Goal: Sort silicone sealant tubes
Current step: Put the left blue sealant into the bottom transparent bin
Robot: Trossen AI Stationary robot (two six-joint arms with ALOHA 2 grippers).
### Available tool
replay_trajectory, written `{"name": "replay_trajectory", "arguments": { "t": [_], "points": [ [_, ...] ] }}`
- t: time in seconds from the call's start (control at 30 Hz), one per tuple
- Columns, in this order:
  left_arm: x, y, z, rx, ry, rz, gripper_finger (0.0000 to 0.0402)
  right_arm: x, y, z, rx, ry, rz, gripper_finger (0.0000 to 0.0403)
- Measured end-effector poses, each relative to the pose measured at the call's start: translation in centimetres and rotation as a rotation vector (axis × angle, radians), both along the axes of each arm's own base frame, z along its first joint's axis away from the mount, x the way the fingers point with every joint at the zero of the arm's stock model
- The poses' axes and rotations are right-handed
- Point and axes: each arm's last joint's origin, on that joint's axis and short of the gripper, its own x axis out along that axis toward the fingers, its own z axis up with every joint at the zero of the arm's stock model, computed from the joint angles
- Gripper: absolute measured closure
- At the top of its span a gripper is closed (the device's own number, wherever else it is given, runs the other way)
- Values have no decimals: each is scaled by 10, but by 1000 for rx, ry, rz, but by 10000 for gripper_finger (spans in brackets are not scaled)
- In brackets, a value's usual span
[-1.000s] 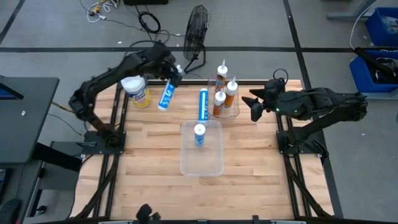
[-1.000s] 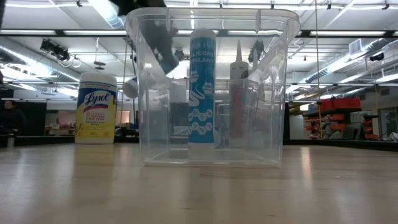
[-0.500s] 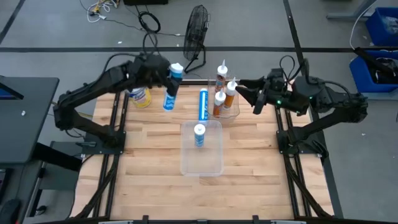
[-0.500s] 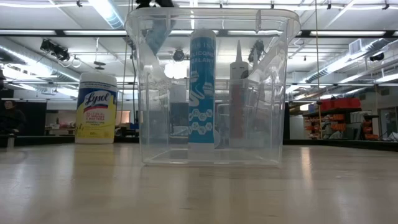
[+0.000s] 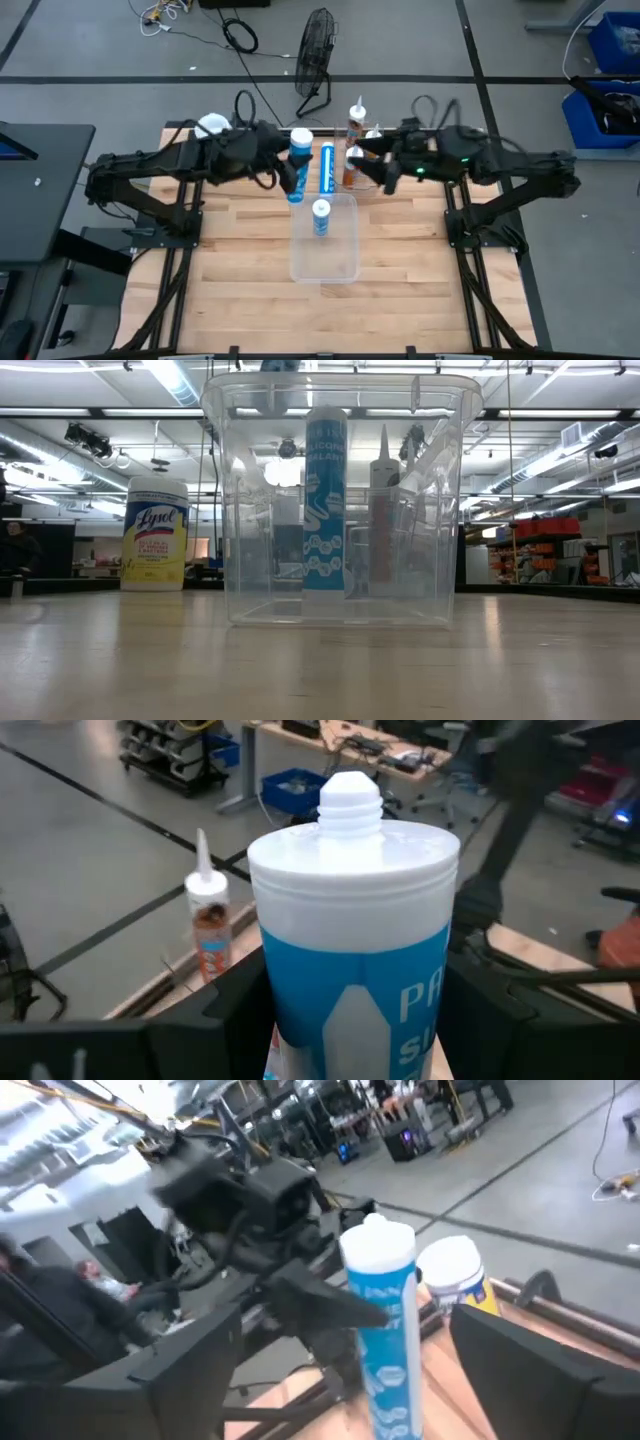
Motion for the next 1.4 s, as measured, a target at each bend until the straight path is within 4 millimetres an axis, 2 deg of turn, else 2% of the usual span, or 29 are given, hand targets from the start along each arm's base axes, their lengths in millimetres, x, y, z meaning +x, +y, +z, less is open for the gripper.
{"name": "replay_trajectory", "arguments": {
  "t": [0.1, 0.2, 0.37, 0.5, 0.6, 1.0, 1.4],
  "points": [
    [0, -14, 0, -3, 0, -36, 179, 23, 3, -12, -5, 23, 20, 12],
    [0, -23, -1, 14, 12, -75, 179, 47, 7, -22, -71, 20, 30, 4],
    [-2, -34, -1, 22, 26, -119, 179, 78, 13, -34, -115, -33, 43, 12],
    [-4, -42, -2, 18, 34, -150, 179, 91, 18, -42, -158, -41, 35, 22],
    [-4, -47, -2, 35, 39, -177, 179, 96, 18, -48, -156, -18, 28, 28],
    [-4, -50, 1, 35, 7, -209, 179, 97, 20, -49, -169, -23, 22, 52],
    [-2, -50, 4, 41, -20, -230, 179, 99, 14, -46, -140, -65, 37, 115]
  ]
}}
